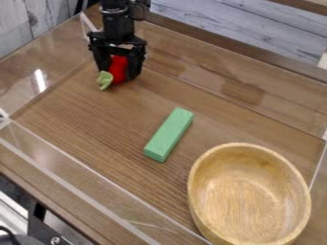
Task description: Move the red object to the right side of the table
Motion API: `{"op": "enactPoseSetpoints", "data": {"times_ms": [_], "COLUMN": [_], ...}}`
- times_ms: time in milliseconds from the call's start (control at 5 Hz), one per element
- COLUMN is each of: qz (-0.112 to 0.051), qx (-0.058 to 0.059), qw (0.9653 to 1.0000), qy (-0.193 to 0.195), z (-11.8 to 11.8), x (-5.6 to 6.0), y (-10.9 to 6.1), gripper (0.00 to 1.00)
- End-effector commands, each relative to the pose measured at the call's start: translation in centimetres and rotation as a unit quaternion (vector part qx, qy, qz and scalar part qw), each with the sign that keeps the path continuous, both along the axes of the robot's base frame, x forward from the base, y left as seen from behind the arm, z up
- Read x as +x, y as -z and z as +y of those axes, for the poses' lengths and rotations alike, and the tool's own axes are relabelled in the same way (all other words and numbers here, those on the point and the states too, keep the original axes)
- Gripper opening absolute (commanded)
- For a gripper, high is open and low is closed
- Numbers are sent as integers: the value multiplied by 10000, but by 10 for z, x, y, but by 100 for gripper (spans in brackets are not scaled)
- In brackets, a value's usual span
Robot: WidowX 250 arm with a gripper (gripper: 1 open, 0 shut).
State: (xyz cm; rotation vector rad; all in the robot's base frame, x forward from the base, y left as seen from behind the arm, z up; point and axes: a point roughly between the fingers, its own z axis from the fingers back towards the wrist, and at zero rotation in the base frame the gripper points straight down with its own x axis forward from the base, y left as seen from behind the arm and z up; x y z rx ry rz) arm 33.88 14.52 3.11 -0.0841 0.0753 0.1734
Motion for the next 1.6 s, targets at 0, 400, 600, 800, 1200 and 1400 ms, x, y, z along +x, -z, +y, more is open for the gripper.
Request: {"op": "enactPoseSetpoints", "data": {"times_ms": [0, 400, 600, 800, 1200, 1400], "qz": [-103, -67, -49, -16, -221, -412], "qx": [-47, -146, -197, -180, 34, 114], "qw": [9999, 9998, 9997, 9997, 9996, 9984], "qy": [55, 116, 151, 136, 192, 377], "z": [-6, -17, -23, -23, -44, -70], "x": [5, 8, 9, 9, 14, 21], "y": [-6, -3, -2, 1, -32, -54], "gripper": [100, 100, 100, 0, 0, 0]}}
